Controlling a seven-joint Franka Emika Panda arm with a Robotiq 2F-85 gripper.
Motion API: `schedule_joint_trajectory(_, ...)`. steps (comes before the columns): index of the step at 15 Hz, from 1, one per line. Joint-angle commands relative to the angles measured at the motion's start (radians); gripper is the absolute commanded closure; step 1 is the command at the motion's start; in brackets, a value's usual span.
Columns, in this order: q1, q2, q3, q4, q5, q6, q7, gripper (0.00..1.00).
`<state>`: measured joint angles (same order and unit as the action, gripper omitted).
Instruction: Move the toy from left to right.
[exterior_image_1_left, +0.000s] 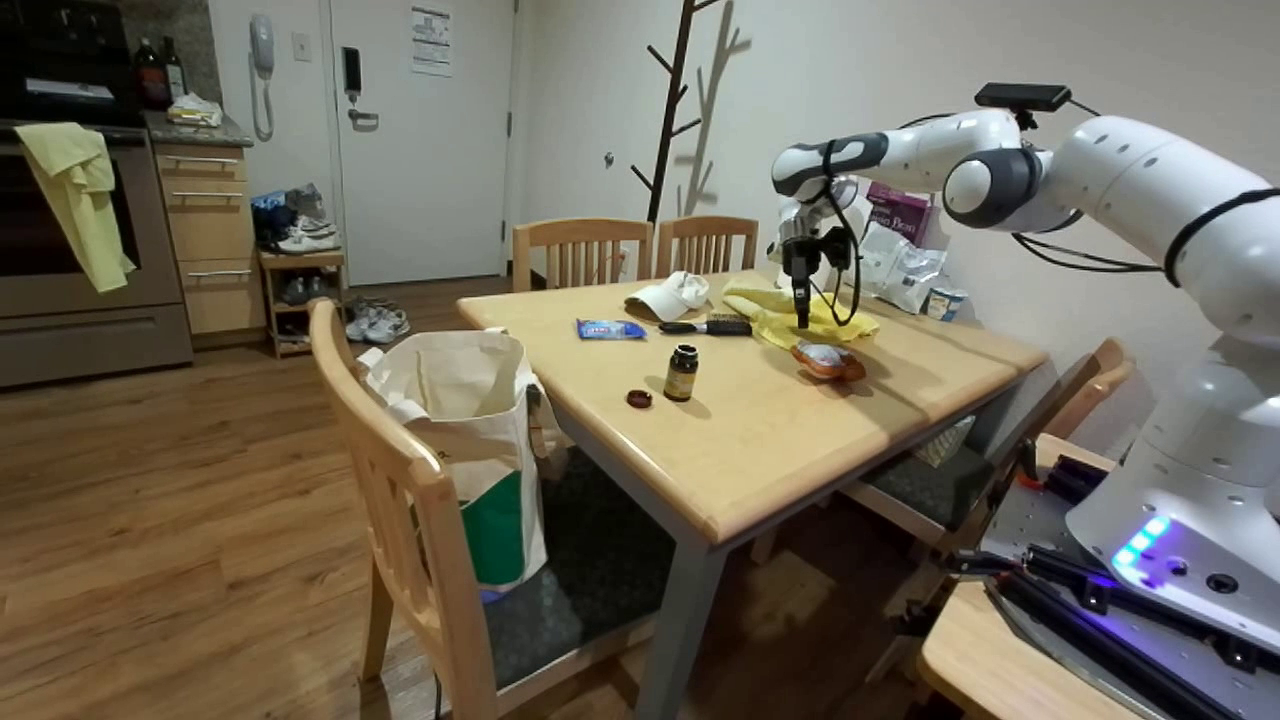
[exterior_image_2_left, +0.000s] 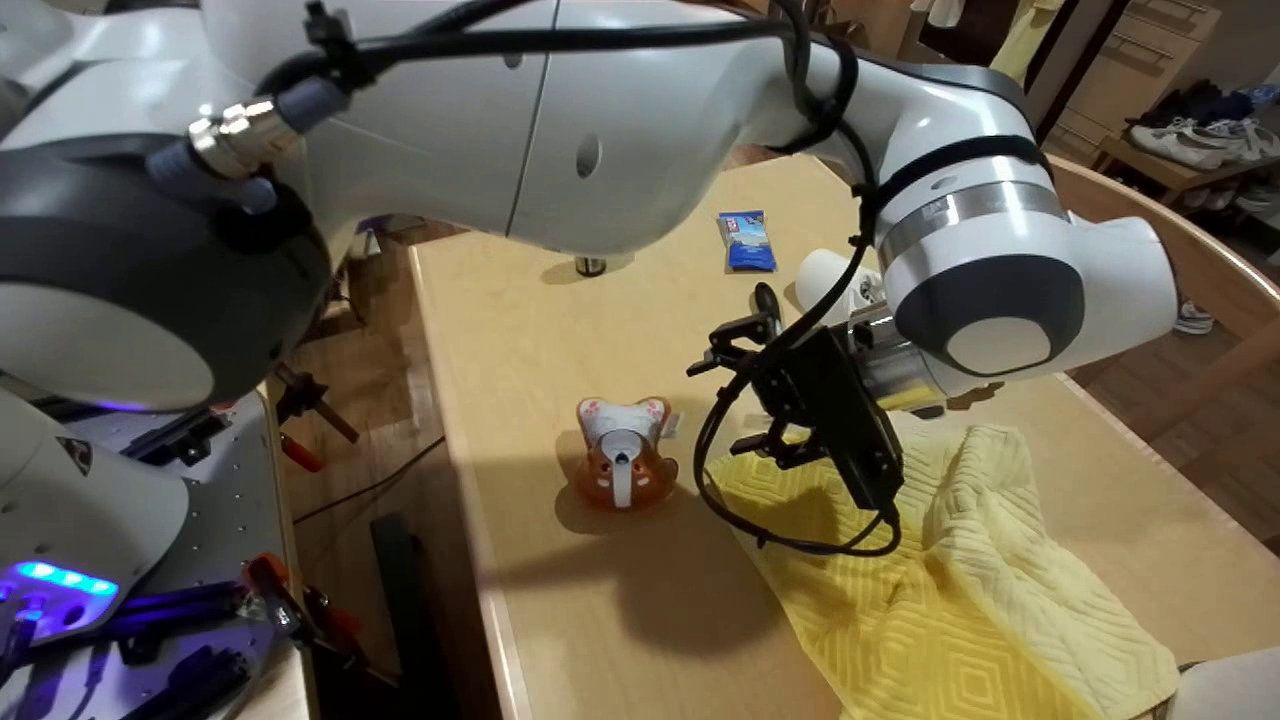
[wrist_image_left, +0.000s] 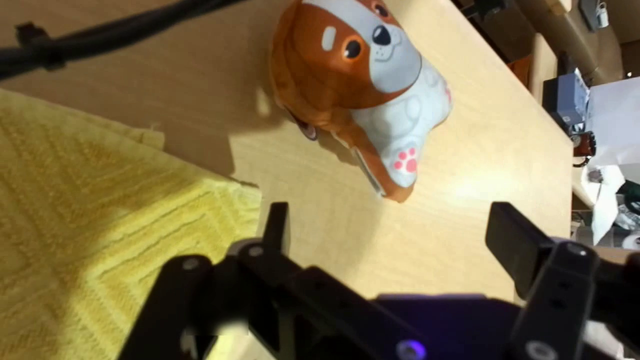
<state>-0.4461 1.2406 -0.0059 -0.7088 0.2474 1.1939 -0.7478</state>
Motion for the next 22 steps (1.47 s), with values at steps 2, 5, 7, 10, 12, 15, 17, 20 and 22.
schedule_joint_trajectory(2, 0.006, -0.005, 0.000, -0.001, 0.001, 0.033, 0.018, 0.00)
schedule_joint_trajectory(5, 0.009, -0.012, 0.000, -0.003, 0.001, 0.037, 0.026, 0.00)
schedule_joint_trajectory(7, 0.013, -0.028, -0.010, -0.016, 0.039, 0.109, 0.170, 0.00)
schedule_joint_trajectory(10, 0.005, -0.063, -0.006, -0.037, 0.060, 0.231, 0.250, 0.00)
schedule_joint_trajectory(12, -0.003, -0.091, -0.003, -0.061, 0.076, 0.326, 0.284, 0.00)
schedule_joint_trajectory(15, 0.002, -0.121, -0.015, -0.093, 0.080, 0.496, 0.337, 0.00)
schedule_joint_trajectory(17, 0.028, -0.135, -0.049, -0.125, 0.050, 0.616, 0.394, 0.00)
schedule_joint_trajectory(20, 0.021, -0.094, -0.045, -0.064, 0.050, 0.562, 0.366, 0.00)
schedule_joint_trajectory(22, 0.029, -0.094, -0.053, -0.073, 0.049, 0.564, 0.370, 0.00)
